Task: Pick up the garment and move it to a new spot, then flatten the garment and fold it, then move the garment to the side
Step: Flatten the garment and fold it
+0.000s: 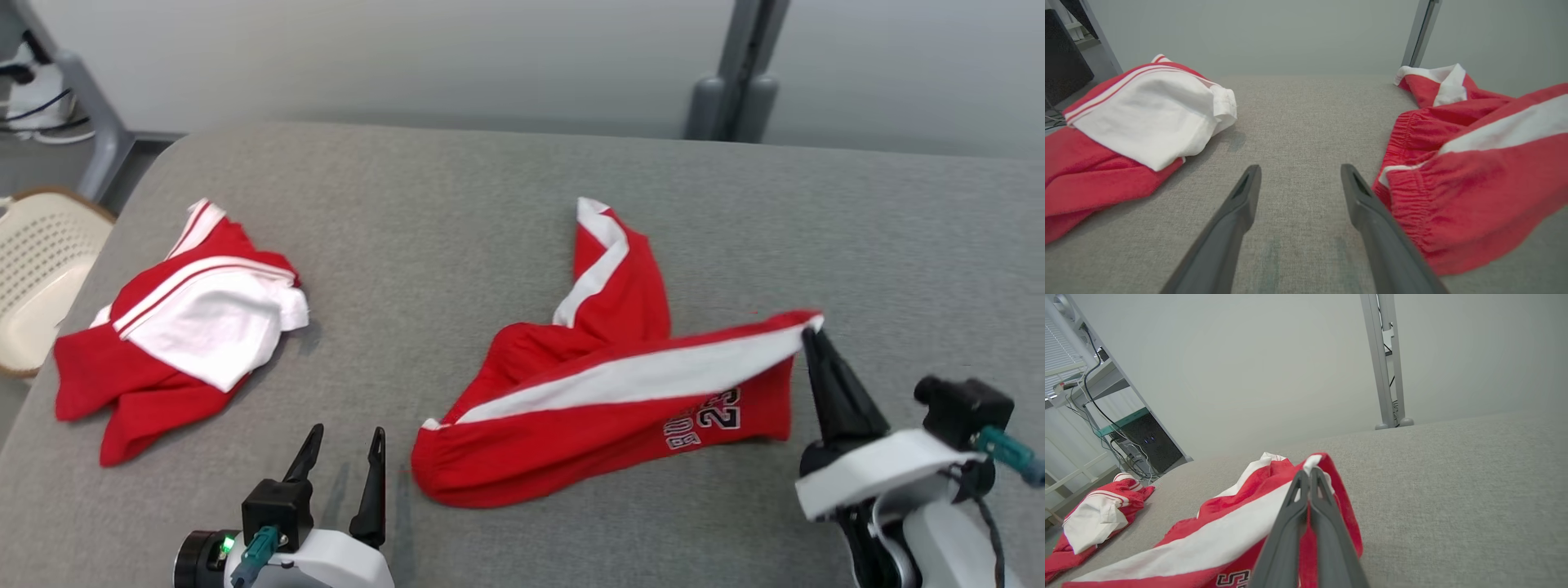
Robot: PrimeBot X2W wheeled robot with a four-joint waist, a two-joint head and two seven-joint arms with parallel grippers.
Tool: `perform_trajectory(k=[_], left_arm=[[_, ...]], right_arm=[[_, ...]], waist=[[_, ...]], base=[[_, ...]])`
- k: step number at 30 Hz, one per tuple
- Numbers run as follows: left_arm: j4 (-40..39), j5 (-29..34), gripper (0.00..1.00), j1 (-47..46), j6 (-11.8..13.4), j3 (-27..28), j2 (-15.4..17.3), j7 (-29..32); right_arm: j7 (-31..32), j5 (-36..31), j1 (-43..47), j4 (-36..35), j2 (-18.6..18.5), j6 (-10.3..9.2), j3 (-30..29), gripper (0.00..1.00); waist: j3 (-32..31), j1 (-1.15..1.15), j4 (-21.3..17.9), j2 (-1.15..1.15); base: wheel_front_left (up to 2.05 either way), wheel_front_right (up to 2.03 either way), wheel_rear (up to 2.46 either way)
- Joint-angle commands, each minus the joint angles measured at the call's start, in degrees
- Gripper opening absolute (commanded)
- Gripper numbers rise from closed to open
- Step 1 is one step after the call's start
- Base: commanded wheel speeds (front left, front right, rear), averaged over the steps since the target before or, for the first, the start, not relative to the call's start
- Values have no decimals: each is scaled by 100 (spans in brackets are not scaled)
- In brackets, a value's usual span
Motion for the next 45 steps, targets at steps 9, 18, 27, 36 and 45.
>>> perform_trajectory(k=[9, 18, 27, 36, 45], left_arm=[[84, -49, 100, 178, -7, 24, 23, 0], [169, -60, 100, 351, -18, 46, 21, 0], [0, -73, 100, 559, 11, 232, 21, 0], [-305, -77, 100, 814, 118, 354, 24, 0], [-510, 15, 100, 998, 110, 351, 19, 0]], right_arm=[[0, 267, 915, 128, -147, 1, 315, 0], [0, -228, 957, 454, 144, 1, -99, 100], [0, -1568, 1181, -515, 445, 1, -880, 100], [0, -2010, 1539, -634, 517, 1, -955, 100], [1, -2012, 1664, -562, 520, 1, -867, 100]], waist=[[-430, 0, -672, 0], [-653, 0, -664, 0], [-818, 0, -776, 0], [-930, 0, -885, 0], [-985, 0, -871, 0]], base=[[0, 0, 0], [0, 0, 0], [0, 0, 0], [0, 0, 0], [0, 0, 0]])
